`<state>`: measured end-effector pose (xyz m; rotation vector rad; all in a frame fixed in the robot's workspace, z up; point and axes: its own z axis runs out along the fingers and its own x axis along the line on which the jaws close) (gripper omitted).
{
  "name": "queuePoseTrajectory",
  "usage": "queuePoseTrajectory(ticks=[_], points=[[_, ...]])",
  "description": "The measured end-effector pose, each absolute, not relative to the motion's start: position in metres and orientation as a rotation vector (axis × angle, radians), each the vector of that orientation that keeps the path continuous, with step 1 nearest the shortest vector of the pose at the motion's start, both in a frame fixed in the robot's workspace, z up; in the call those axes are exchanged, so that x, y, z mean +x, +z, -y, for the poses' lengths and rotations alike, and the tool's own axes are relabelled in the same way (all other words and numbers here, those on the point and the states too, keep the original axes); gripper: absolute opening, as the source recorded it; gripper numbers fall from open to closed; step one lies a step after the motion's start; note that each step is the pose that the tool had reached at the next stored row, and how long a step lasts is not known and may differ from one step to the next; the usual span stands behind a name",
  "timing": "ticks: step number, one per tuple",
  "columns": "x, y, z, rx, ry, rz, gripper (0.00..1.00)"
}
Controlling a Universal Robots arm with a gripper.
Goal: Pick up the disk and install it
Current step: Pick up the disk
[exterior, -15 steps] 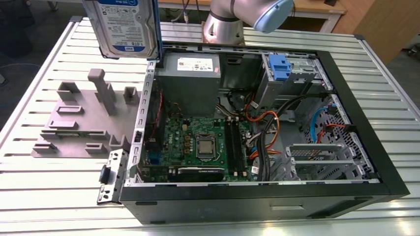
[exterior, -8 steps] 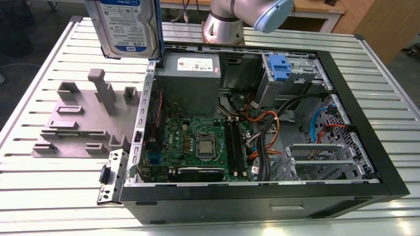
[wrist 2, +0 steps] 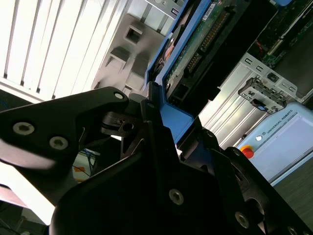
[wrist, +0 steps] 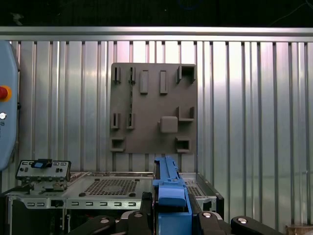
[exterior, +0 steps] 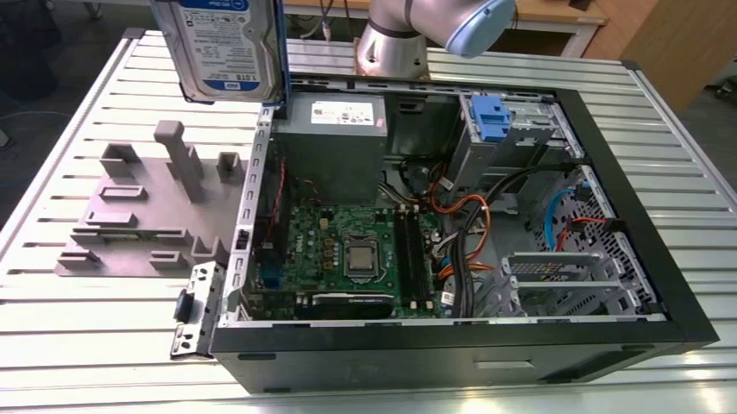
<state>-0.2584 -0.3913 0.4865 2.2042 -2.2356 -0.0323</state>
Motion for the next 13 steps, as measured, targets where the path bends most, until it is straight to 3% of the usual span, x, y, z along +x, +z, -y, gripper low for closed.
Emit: queuePoseTrajectory(ticks=[13], points=[[-0.2550,0.4865,0.3913,2.204,-0.032,2.236,0.37]])
